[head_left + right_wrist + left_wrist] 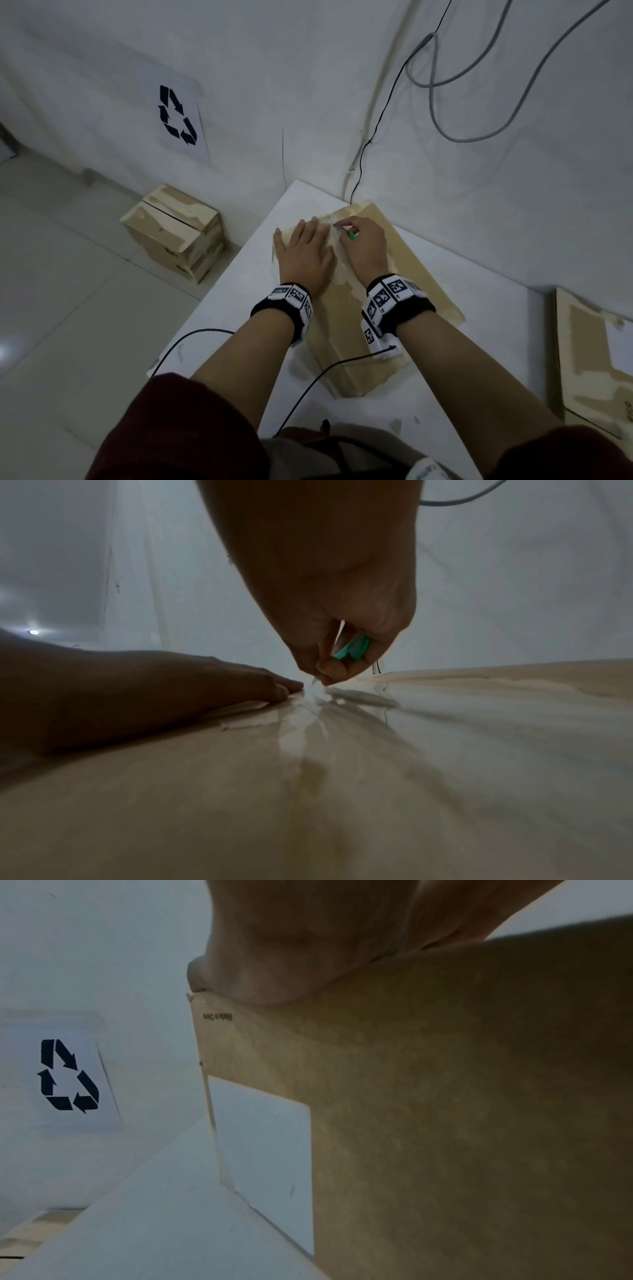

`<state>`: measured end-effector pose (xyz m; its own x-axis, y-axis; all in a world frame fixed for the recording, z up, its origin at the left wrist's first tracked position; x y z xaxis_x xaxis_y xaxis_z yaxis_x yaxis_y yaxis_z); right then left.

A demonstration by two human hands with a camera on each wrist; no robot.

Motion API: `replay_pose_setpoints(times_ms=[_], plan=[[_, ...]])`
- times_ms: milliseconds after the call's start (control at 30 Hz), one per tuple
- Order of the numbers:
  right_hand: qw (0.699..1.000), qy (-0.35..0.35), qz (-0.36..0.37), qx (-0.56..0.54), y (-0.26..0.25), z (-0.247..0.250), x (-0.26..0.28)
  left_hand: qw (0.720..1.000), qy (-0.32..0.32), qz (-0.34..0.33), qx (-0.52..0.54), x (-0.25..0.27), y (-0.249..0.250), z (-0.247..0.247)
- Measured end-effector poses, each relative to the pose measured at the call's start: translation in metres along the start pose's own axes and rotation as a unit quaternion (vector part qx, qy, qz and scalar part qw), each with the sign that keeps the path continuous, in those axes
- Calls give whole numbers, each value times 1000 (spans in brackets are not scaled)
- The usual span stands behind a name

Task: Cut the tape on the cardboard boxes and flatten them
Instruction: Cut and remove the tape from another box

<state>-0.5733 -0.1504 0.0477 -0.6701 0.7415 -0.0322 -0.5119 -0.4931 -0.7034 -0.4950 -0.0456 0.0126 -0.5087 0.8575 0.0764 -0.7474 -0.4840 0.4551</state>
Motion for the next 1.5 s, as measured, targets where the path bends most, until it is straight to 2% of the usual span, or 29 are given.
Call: replay_pose_setpoints(times_ms=[600, 733, 833, 1033, 1267, 1367, 1500], plan=[[996, -54, -30, 71, -9, 1, -5, 1000, -4, 7, -1, 1, 2, 3], [979, -96, -57, 168, -14, -3, -3, 1000, -1, 13, 6, 1, 4, 4], [974, -106, -74, 184, -10, -2, 11, 1000, -2, 14, 6, 2, 3, 5], [978, -109, -109, 139, 11, 23, 60, 1000, -26, 12, -11, -1, 2, 4], [971, -78, -173, 148, 34, 43, 117, 999, -32, 1, -30, -4, -2, -1], [966, -77, -169, 181, 32, 39, 125, 998, -26, -30, -52, 3, 8, 0], [962, -74, -163, 209, 26, 40, 125, 978, -98, -180, -45, 45, 51, -26]])
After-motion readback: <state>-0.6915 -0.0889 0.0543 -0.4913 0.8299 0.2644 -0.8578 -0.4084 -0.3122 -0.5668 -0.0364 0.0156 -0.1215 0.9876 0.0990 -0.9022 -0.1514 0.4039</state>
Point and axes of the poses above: each hand's wrist, its own x-axis away from the middle knuckle, its own z-axis out of the back of the hand, y = z × x, the point moved 5 cm from there along -x, towards the middle knuckle, and after that the axes turned 12 degrees about -y, right-handed, at the moved point
